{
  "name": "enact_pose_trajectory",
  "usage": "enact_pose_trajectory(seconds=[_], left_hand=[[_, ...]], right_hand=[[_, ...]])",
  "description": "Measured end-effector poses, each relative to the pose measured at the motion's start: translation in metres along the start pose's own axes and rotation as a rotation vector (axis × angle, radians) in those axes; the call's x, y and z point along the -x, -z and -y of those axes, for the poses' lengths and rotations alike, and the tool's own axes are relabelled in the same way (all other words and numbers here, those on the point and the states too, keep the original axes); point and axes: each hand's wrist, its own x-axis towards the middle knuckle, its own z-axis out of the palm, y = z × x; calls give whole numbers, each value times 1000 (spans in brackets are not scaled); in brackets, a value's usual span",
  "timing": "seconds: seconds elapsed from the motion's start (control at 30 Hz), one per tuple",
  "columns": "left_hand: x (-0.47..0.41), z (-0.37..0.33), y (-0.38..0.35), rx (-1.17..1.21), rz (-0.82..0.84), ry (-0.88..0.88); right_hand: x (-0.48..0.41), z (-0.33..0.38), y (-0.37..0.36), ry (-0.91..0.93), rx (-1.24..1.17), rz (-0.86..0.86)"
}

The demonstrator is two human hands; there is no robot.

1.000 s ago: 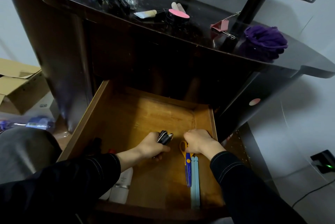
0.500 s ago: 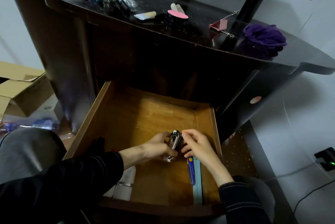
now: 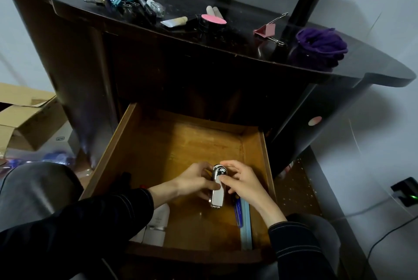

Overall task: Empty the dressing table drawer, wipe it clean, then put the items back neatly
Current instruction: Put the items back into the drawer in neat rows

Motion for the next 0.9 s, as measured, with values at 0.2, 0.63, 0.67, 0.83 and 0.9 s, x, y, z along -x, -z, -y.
enact_pose_trajectory(seconds=[0.2,0.63,0.67,0.83,0.9], left_hand=[[-5,12,-3,-151,80,76],[-7,20,-6,-322,205,167],[-7,20,-6,-318,221,176],[-7,23,-7,-257,274,205],[-6,25,-9,-235,315,221]], right_hand=[[2,-11,1,-43,304,80],[5,-12,1,-62,746,191],[6,-10,1,-62,739,214],[8,-7,-1,-27,827,268],[9,-7,0,-19,873,265]])
